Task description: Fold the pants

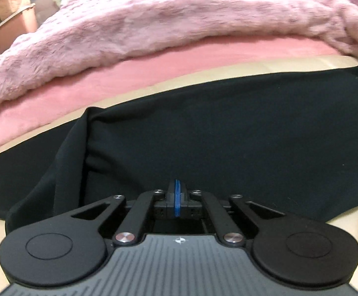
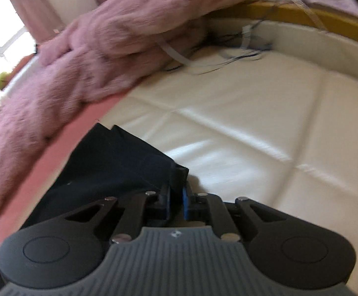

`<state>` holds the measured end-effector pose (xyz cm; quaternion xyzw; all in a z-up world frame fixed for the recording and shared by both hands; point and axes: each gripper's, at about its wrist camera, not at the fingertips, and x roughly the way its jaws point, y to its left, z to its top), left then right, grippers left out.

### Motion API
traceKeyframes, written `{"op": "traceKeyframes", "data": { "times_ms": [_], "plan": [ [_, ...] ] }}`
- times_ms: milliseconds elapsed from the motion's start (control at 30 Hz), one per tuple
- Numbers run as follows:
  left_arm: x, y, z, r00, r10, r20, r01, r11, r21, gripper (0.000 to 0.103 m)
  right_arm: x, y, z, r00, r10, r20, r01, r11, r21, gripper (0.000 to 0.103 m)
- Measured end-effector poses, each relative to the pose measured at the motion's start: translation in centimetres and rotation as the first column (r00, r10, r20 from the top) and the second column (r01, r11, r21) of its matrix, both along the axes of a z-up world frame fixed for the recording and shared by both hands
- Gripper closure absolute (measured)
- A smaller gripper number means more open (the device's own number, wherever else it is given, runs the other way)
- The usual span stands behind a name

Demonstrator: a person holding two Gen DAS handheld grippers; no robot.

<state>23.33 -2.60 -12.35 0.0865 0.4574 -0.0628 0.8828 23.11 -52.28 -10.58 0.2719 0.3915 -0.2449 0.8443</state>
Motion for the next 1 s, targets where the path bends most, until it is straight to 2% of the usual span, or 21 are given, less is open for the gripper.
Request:
{"op": "traceKeyframes", "data": {
  "times_ms": [100, 167, 233, 300, 367, 433, 533, 600, 733, 833, 900, 1000],
  "plan": [
    [-2.1, -0.9, 1.5, 0.996, -0.024, 0.081, 0.024, 1.000, 0.005, 0.092, -0.8, -1.4, 0.4, 0.999, -0.023, -0.037, 0.021, 0.999, -0.034, 0.098],
    [-3.6, -0.8, 2.9, 0.992, -0.031, 0.119, 0.030, 0.999, 0.010, 0.086, -0.7, -1.8, 0.8, 0.999, 0.005, -0.054, -0.008, 0.998, -0.061, 0.091],
    [-4.9, 0.0, 3.9, 0.993, -0.009, 0.120, 0.006, 1.000, 0.025, 0.082, -1.2, -1.5, 1.5, 0.996, 0.044, -0.075, -0.052, 0.993, -0.109, 0.075],
    [-6.3, 1.5, 4.5, 0.993, 0.032, 0.111, -0.039, 0.997, 0.060, 0.072, -1.3, -0.9, 2.7, 0.994, 0.081, -0.078, -0.095, 0.975, -0.199, 0.062],
    [-7.6, 3.1, 4.5, 0.993, 0.079, 0.084, -0.086, 0.993, 0.082, 0.064, -2.1, 0.0, 4.1, 0.991, 0.117, -0.066, -0.130, 0.954, -0.269, 0.060],
    [-8.9, 4.6, 3.9, 0.993, 0.105, 0.053, -0.110, 0.989, 0.103, 0.061, -2.9, 1.1, 5.2, 0.982, 0.186, -0.037, -0.188, 0.933, -0.306, 0.056],
    [-10.7, 5.8, 2.9, 0.991, 0.135, 0.009, -0.135, 0.983, 0.125, 0.056, -2.8, 2.7, 5.7, 0.952, 0.305, -0.023, -0.296, 0.899, -0.322, 0.056],
    [-12.0, 6.2, 2.4, 0.990, 0.144, -0.006, -0.142, 0.982, 0.122, 0.047, -2.6, 3.6, 5.6, 0.932, 0.362, -0.033, -0.351, 0.873, -0.338, 0.056],
    [-13.0, 6.3, 1.0, 0.986, 0.162, -0.025, -0.155, 0.972, 0.174, 0.045, -2.1, 5.1, 5.3, 0.900, 0.434, -0.035, -0.420, 0.846, -0.328, 0.056],
    [-13.2, 6.6, 0.9, 0.985, 0.173, -0.014, -0.169, 0.975, 0.146, 0.048, -1.8, 6.0, 5.4, 0.868, 0.495, -0.042, -0.477, 0.806, -0.350, 0.056],
    [-13.2, 7.1, 0.8, 0.982, 0.187, -0.012, -0.184, 0.976, 0.117, 0.075, -1.4, 6.3, 5.6, 0.839, 0.541, -0.051, -0.520, 0.771, -0.367, 0.056],
    [-13.2, 7.5, 0.5, 0.979, 0.205, -0.011, -0.202, 0.972, 0.118, 0.101, -0.3, 6.3, 5.7, 0.800, 0.594, -0.080, -0.574, 0.721, -0.387, 0.056]
  ]
}}
